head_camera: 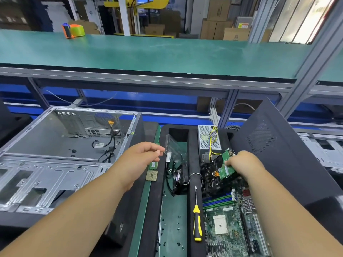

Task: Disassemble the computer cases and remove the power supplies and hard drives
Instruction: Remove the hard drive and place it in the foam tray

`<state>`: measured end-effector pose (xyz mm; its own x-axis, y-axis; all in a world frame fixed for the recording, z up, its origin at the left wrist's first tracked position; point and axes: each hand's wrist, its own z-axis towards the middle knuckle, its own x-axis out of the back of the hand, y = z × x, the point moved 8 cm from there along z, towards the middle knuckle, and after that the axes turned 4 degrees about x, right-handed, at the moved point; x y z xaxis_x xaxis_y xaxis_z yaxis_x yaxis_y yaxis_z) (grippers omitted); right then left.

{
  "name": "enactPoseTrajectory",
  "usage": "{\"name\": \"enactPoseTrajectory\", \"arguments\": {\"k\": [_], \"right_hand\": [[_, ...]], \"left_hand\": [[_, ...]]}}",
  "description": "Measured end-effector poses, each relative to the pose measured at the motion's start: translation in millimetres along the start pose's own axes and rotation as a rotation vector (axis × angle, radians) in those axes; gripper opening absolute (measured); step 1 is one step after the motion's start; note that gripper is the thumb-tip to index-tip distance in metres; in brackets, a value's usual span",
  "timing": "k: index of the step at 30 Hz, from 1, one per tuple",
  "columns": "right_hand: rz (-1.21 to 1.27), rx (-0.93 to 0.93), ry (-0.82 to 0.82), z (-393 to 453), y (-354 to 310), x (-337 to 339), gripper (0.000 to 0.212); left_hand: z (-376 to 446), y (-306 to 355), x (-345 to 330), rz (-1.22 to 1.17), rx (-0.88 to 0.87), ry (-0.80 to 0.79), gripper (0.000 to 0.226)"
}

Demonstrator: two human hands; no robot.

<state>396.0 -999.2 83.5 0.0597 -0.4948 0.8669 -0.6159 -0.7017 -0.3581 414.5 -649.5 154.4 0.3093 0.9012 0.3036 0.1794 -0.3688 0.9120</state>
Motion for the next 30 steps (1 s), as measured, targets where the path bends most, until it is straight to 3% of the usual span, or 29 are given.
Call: {"name": "enactPoseTrajectory", "arguments": {"k": [4, 13, 20, 30], "right_hand": [[0.040, 0.155, 0.097, -26, -26, 25, 0.025], [0.072, 0.279, -0.164, -71, -87, -45, 0.038], [-0.095, 0.203, -0.252, -78, -96, -113, 0.029], [-0.164, 0.173, -0.169, -61, -116, -143, 0.019]], "left_hand": [[0, -3, 2, -0.016, -0.002, 0.012, 0.024], [-15, -7, 7, 0.013, -0.059, -0.001, 0.027], [-31, -13, 38, -0.035, -0.099, 0.044, 0.024], [-47, -21, 93, -0.060, -0.111, 0.169, 0.027]]}}
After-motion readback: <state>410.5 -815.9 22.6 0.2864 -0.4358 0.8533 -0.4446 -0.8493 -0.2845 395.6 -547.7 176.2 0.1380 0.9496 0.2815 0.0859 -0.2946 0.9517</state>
